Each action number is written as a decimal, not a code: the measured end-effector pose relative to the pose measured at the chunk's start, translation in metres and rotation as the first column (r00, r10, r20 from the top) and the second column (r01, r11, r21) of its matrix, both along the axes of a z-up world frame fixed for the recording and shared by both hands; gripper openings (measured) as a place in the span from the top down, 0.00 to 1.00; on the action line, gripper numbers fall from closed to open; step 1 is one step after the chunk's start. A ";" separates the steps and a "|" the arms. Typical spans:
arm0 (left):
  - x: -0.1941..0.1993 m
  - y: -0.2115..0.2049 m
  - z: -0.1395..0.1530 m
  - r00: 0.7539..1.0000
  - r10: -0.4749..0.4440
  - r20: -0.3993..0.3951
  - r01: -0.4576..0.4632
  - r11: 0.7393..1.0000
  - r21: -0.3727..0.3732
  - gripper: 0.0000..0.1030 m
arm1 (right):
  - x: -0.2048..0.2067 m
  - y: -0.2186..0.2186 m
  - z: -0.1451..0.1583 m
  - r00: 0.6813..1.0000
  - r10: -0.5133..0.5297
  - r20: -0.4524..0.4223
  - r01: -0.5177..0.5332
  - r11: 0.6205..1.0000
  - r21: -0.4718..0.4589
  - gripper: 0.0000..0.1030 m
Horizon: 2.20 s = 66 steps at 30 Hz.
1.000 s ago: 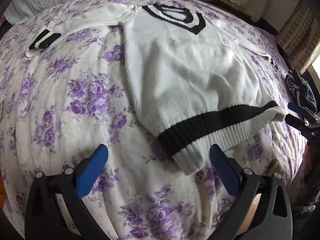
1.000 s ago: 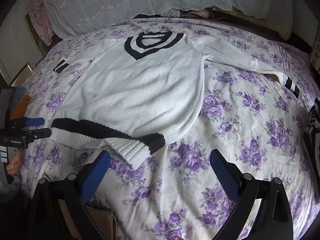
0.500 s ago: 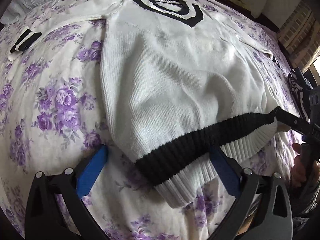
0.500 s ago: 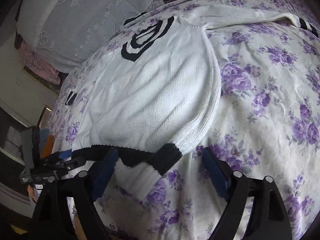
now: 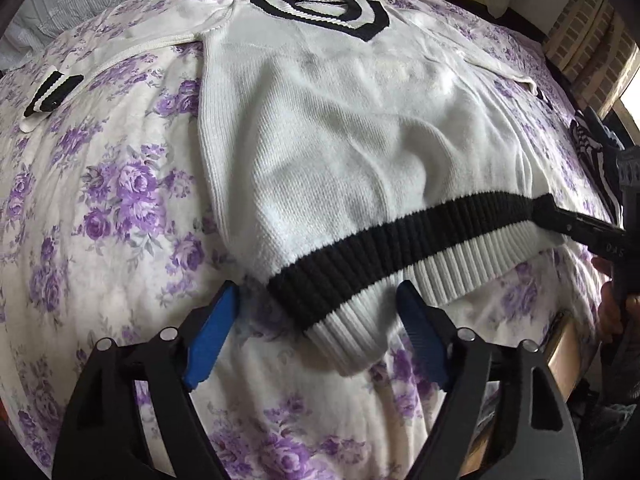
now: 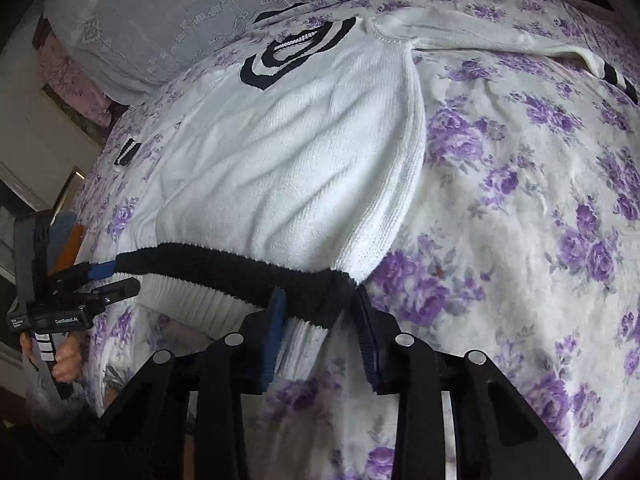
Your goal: Fold small clothes
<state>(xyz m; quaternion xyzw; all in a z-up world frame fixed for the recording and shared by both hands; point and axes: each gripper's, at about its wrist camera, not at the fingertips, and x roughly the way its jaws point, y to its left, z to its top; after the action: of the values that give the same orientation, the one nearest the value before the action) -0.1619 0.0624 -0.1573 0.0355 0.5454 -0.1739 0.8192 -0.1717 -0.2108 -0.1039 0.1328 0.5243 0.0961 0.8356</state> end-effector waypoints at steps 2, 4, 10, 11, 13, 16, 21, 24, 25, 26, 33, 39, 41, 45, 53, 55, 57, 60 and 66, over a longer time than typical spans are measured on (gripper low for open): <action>-0.007 0.003 0.000 1.000 -0.004 -0.004 0.004 1.000 0.010 0.23 | -0.004 0.002 0.004 1.000 0.029 -0.007 -0.029 0.999 -0.041 0.68; -0.012 0.009 0.006 1.000 0.001 -0.010 -0.001 1.000 0.012 0.23 | -0.010 0.004 0.012 0.999 0.050 -0.003 -0.050 0.994 -0.095 0.65; 0.014 0.023 0.049 0.994 0.081 0.079 -0.077 0.996 -0.054 0.22 | 0.004 0.011 0.064 0.981 0.070 0.183 -0.041 0.987 -0.157 0.47; 0.023 0.020 0.053 0.992 0.088 0.091 -0.082 0.994 -0.077 0.19 | 0.012 0.017 0.066 0.976 0.084 0.203 -0.055 0.988 -0.146 0.40; 0.041 0.008 0.051 0.993 0.091 0.081 -0.082 0.991 -0.109 0.16 | 0.029 0.032 0.059 0.975 0.113 0.193 -0.086 0.986 -0.142 0.37; 0.057 -0.013 0.017 0.999 0.048 -0.019 -0.050 0.995 -0.081 0.15 | 0.040 0.046 0.023 0.984 0.165 0.070 -0.155 0.980 -0.122 0.36; 0.050 -0.026 0.012 1.000 -0.006 0.024 0.006 1.000 0.023 0.12 | 0.027 0.040 0.014 0.976 0.205 0.071 -0.194 0.972 -0.134 0.22; 0.071 -0.029 0.041 0.995 0.013 0.095 -0.015 1.000 0.024 0.11 | 0.045 0.039 0.037 0.980 0.156 0.121 -0.130 0.971 -0.202 0.12; 0.082 -0.033 0.051 0.992 0.020 0.126 -0.024 0.999 0.032 0.11 | 0.056 0.041 0.047 0.976 0.156 0.152 -0.122 0.970 -0.212 0.09; 0.094 -0.036 0.061 0.987 0.031 0.156 -0.037 0.999 0.032 0.09 | 0.069 0.042 0.056 0.969 0.161 0.188 -0.120 0.970 -0.214 0.04; 0.205 -0.043 0.053 0.973 0.163 0.166 -0.168 0.986 0.013 0.06 | 0.189 0.035 0.039 0.985 0.065 0.162 -0.054 0.996 -0.071 0.03; 0.221 -0.045 -0.003 0.974 0.173 0.146 -0.192 0.974 0.122 0.04 | 0.201 0.014 0.006 0.991 0.050 0.122 -0.041 0.996 -0.082 0.03; 0.218 -0.052 0.005 0.974 0.155 0.166 -0.179 0.974 0.142 0.05 | 0.201 -0.006 0.027 0.978 0.006 0.210 0.018 0.993 -0.115 0.03; 0.219 -0.056 0.018 0.969 0.142 0.205 -0.165 0.981 0.102 0.05 | 0.228 -0.081 0.046 0.950 -0.156 0.270 0.174 0.984 -0.043 0.03; 0.239 -0.022 -0.003 0.958 0.255 0.132 -0.263 0.964 0.038 0.04 | 0.214 -0.247 -0.002 0.795 -0.567 0.217 0.546 0.824 0.155 0.09; 0.239 -0.022 0.002 0.950 0.275 0.144 -0.284 0.958 0.042 0.04 | 0.193 -0.251 0.018 0.685 -0.674 0.278 0.693 0.720 0.039 0.07; 0.235 -0.032 0.013 0.946 0.266 0.186 -0.283 0.957 0.067 0.05 | 0.176 -0.240 0.038 0.622 -0.659 0.422 0.751 0.656 -0.083 0.03; 0.231 -0.064 0.035 0.955 0.161 0.250 -0.196 0.973 0.120 0.05 | 0.164 -0.240 0.045 0.638 -0.624 0.451 0.722 0.688 -0.070 0.03; 0.232 -0.143 0.058 0.947 0.004 0.322 -0.078 0.973 0.217 0.05 | 0.141 -0.265 -0.009 0.675 -0.711 0.195 0.696 0.702 0.151 0.03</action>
<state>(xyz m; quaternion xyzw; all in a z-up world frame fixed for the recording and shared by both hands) 0.0698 -0.0809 -0.0990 0.1448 0.4224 -0.0853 0.8907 -0.0304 -0.4763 -0.1128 0.3382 0.3251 -0.2007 0.8600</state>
